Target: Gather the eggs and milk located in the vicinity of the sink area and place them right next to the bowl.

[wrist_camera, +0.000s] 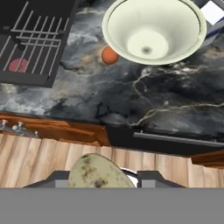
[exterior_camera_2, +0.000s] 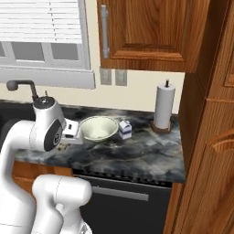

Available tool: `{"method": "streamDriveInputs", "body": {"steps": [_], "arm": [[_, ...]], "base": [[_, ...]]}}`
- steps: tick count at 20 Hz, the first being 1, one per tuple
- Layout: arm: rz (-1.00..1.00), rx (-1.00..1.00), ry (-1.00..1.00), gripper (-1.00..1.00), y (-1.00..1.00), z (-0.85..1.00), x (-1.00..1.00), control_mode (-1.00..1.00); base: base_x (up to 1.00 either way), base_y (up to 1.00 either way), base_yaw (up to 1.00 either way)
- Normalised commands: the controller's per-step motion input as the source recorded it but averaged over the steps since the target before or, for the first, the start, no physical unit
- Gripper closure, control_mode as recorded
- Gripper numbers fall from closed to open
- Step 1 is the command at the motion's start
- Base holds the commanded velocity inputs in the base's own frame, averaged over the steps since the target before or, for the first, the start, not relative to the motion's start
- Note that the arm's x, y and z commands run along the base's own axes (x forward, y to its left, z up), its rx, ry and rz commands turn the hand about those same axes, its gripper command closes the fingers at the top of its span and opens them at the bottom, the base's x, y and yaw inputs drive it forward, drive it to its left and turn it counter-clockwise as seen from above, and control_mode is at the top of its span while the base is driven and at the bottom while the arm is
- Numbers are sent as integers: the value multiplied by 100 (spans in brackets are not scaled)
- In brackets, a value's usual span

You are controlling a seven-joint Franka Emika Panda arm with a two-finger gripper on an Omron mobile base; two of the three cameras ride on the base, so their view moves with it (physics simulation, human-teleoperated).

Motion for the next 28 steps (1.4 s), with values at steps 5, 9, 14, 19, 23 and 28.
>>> {"method": "streamDriveInputs", "body": {"steps": [5,9,14,19,23,28], "arm": [[0,0,0,100,0,0,0,100],[0,0,0,100,0,0,0,100],[0,0,0,100,0,0,0,100],[0,0,0,100,0,0,0,100],[0,0,0,100,0,0,0,100],[0,0,0,100,0,0,0,100]], "base": [[76,0,-7],[76,0,-15],[18,0,-4],[0,0,0],[0,0,0],[0,0,0]]}}
